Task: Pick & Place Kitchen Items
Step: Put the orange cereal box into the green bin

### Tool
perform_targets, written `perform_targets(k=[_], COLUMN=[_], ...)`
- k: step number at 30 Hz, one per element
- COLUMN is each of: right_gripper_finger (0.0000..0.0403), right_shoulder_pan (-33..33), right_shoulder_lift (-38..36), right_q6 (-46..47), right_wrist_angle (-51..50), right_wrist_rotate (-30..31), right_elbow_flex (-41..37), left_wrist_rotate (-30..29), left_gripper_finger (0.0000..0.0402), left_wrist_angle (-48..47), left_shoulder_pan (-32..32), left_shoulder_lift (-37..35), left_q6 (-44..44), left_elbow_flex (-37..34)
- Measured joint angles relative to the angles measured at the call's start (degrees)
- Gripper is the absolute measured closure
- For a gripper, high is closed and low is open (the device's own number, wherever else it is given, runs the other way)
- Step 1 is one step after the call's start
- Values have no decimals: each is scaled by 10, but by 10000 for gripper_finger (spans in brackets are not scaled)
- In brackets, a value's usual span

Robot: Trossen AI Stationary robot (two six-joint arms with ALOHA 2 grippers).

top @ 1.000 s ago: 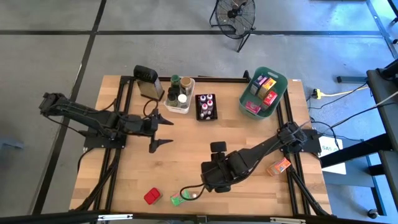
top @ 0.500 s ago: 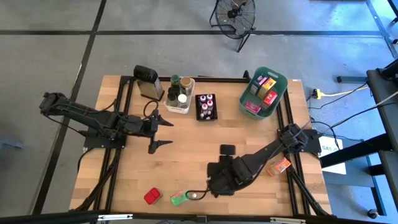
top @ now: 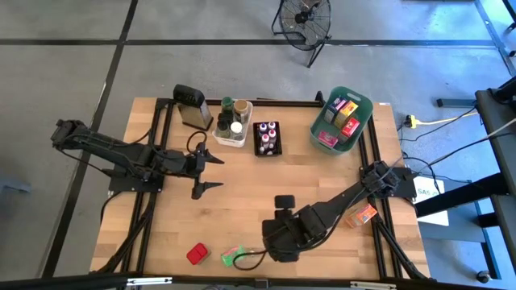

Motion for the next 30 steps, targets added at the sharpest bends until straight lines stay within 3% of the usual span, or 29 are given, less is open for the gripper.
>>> perform_targets(k=[5,9,13,24,30], right_gripper_finger=[240,240,240,240,238], right_shoulder_pan=[-1,-2,-1,-2,-2], right_shoulder_lift=[0,0,0,0,0], right_q6=[7,2,-24,-56,-78], right_wrist_angle=[113,162,188,200,212], right_wrist_rotate=[-7,-57,-92,-92,-98], right_elbow_flex=[0,0,0,0,0], left_wrist_rotate=[0,0,0,-7,-46], left_gripper_finger=[52,52,52,52,52], left_wrist_angle=[0,-3,-17,-14,0], left_shoulder_pan=[0,0,-10,-82,-104], left_shoulder_lift=[0,0,0,0,0], left_q6=[0,5,14,96,104], left_elbow_flex=[0,0,0,0,0])
